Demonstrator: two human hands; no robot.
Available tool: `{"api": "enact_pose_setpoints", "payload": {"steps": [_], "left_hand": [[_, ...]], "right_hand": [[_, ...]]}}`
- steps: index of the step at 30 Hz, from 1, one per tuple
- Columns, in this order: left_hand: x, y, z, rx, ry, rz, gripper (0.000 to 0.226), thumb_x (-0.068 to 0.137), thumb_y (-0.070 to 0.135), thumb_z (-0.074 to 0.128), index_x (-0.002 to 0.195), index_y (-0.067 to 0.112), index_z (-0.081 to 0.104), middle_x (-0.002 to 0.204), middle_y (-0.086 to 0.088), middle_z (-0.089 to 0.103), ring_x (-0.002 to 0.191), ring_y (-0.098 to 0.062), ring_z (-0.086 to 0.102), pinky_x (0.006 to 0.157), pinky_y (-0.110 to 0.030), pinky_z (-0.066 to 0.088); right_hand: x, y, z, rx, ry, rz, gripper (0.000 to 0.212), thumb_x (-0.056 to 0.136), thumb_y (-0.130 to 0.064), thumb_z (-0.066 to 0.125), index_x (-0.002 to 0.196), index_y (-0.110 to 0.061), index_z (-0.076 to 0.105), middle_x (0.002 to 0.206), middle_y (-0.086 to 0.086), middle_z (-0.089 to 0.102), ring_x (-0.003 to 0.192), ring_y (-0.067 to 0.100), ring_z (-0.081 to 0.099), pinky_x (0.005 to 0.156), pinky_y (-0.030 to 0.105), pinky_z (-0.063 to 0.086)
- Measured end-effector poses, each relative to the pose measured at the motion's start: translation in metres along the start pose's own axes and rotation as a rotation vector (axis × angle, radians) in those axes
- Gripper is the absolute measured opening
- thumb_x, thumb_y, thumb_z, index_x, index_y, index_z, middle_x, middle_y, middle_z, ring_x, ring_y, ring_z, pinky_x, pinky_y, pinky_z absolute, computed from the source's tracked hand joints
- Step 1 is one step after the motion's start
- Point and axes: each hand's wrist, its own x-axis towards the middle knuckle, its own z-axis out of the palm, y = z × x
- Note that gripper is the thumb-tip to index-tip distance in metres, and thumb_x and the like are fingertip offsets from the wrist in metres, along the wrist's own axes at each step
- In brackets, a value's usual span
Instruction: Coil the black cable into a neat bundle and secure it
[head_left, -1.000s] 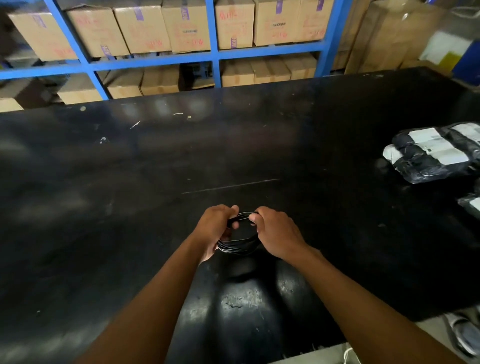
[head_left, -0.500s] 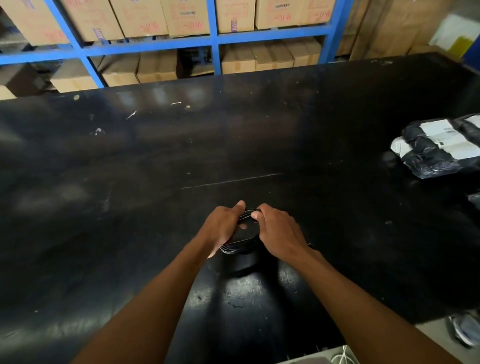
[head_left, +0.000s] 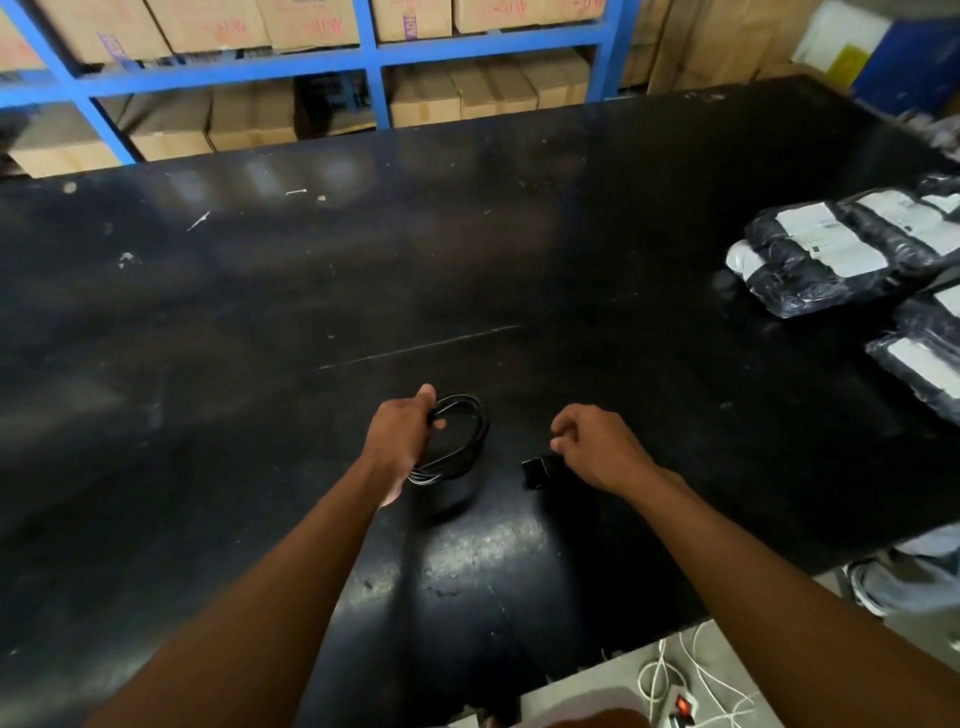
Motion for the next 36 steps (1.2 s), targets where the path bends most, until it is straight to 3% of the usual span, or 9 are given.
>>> {"api": "enact_pose_setpoints", "payload": {"steps": [7, 12, 16, 19, 22, 28, 33, 36], "left_hand": [[-0.007, -0.003, 0.001, -0.009, 0.016, 0.002, 0.042, 0.099, 0.036, 0.045, 0.070, 0.010, 0.061, 0.033, 0.010, 0.046, 0.041, -0.011, 0.030, 0.043, -0.023, 0.022], [-0.012, -0.005, -0.005, -0.015, 0.021, 0.004, 0.039, 0.098, 0.035, 0.044, 0.072, 0.010, 0.059, 0.034, 0.010, 0.048, 0.040, -0.011, 0.028, 0.042, -0.023, 0.021], [-0.019, -0.008, -0.015, -0.017, 0.062, 0.009, 0.044, 0.098, 0.040, 0.044, 0.067, 0.012, 0.060, 0.034, 0.011, 0.048, 0.043, -0.011, 0.033, 0.049, -0.029, 0.024], [-0.027, -0.008, -0.022, -0.028, 0.093, 0.021, 0.045, 0.098, 0.037, 0.044, 0.064, 0.013, 0.060, 0.033, 0.011, 0.048, 0.045, -0.013, 0.033, 0.049, -0.030, 0.025], [-0.034, -0.006, -0.031, -0.020, 0.142, 0.038, 0.046, 0.096, 0.038, 0.044, 0.061, 0.014, 0.060, 0.033, 0.011, 0.048, 0.047, -0.015, 0.034, 0.051, -0.031, 0.026], [-0.037, 0.008, -0.057, -0.050, 0.221, 0.116, 0.051, 0.097, 0.040, 0.042, 0.060, 0.012, 0.062, 0.031, 0.010, 0.044, 0.045, -0.015, 0.034, 0.054, -0.032, 0.029], [-0.031, 0.021, -0.087, -0.086, 0.274, 0.209, 0.038, 0.085, 0.046, 0.039, 0.062, 0.018, 0.047, 0.056, 0.002, 0.047, 0.060, -0.024, 0.043, 0.063, -0.042, 0.036], [-0.036, 0.030, -0.104, -0.059, 0.293, 0.291, 0.034, 0.094, 0.038, 0.040, 0.067, 0.018, 0.047, 0.063, -0.001, 0.049, 0.062, -0.023, 0.046, 0.063, -0.040, 0.039]], "right_hand": [[0.000, 0.009, 0.035, -0.179, -0.104, -0.105, 0.038, 0.084, -0.011, 0.072, 0.120, -0.015, 0.061, 0.122, 0.009, 0.058, 0.114, 0.029, 0.058, 0.098, 0.040, 0.049], [0.000, 0.006, 0.052, -0.327, -0.109, -0.149, 0.016, 0.084, 0.002, 0.054, 0.095, -0.009, 0.055, 0.111, 0.015, 0.057, 0.095, 0.031, 0.059, 0.086, 0.047, 0.053], [0.002, 0.005, 0.059, -0.411, -0.086, -0.169, 0.025, 0.085, 0.009, 0.048, 0.075, -0.014, 0.046, 0.097, 0.016, 0.064, 0.080, 0.026, 0.059, 0.080, 0.040, 0.055], [0.005, 0.004, 0.059, -0.345, -0.025, -0.157, 0.017, 0.083, 0.006, 0.049, 0.078, -0.009, 0.055, 0.096, 0.017, 0.066, 0.089, 0.035, 0.067, 0.079, 0.046, 0.058], [0.002, -0.011, 0.049, -0.179, 0.095, -0.177, 0.014, 0.086, -0.001, 0.055, 0.085, -0.013, 0.062, 0.090, 0.012, 0.068, 0.083, 0.032, 0.068, 0.074, 0.047, 0.060], [-0.046, -0.087, 0.008, 0.227, 0.464, -0.503, 0.008, 0.086, -0.002, 0.067, 0.088, -0.010, 0.067, 0.082, 0.001, 0.068, 0.073, 0.013, 0.066, 0.064, 0.024, 0.057], [-0.084, -0.141, 0.017, 0.245, 0.417, -0.717, 0.013, 0.082, -0.003, 0.072, 0.092, -0.010, 0.070, 0.089, 0.000, 0.071, 0.076, 0.013, 0.067, 0.069, 0.024, 0.055], [-0.091, -0.160, 0.038, 0.207, 0.370, -0.766, 0.013, 0.082, -0.003, 0.071, 0.094, -0.010, 0.072, 0.091, 0.001, 0.072, 0.079, 0.013, 0.068, 0.071, 0.029, 0.055]]}}
